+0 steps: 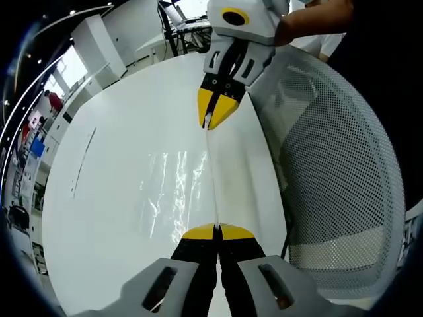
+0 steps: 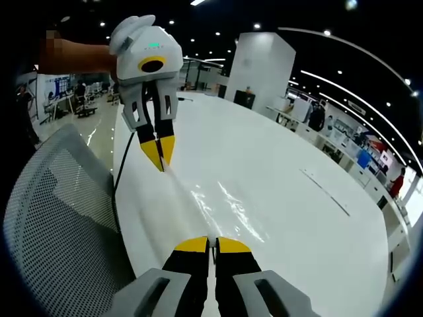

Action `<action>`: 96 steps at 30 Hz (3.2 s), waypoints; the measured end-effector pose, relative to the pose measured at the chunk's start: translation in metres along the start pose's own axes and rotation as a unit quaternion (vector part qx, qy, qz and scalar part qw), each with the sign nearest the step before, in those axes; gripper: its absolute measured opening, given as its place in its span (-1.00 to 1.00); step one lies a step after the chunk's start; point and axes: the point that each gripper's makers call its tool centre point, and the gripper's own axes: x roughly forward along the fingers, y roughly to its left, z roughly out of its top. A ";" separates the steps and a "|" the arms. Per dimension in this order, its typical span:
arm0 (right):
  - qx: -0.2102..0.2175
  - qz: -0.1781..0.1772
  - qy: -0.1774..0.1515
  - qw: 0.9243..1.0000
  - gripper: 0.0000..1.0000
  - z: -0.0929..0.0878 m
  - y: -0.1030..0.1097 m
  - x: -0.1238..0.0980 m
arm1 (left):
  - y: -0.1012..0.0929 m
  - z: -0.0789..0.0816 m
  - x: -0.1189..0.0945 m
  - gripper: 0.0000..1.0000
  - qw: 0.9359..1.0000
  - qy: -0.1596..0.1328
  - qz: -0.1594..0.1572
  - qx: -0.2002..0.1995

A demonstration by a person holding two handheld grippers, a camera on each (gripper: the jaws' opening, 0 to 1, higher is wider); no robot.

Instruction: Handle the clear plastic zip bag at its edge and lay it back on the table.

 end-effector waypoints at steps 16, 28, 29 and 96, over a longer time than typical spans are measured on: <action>0.006 -0.001 0.005 1.000 -1.00 -0.004 -0.004 -0.002 | 0.006 -0.002 0.000 -1.00 1.000 -0.003 0.005 -0.005; 0.020 0.032 0.015 0.999 -1.00 -0.011 0.000 -0.010 | 0.003 0.010 0.000 -1.00 0.999 -0.010 0.016 0.042; 0.023 0.032 0.015 0.999 -1.00 -0.011 -0.001 -0.011 | 0.003 0.011 0.000 -1.00 0.999 -0.009 0.017 0.046; -0.001 0.084 -0.009 0.996 -1.00 0.020 0.011 -0.003 | -0.002 0.058 -0.016 -1.00 0.997 -0.061 0.035 0.043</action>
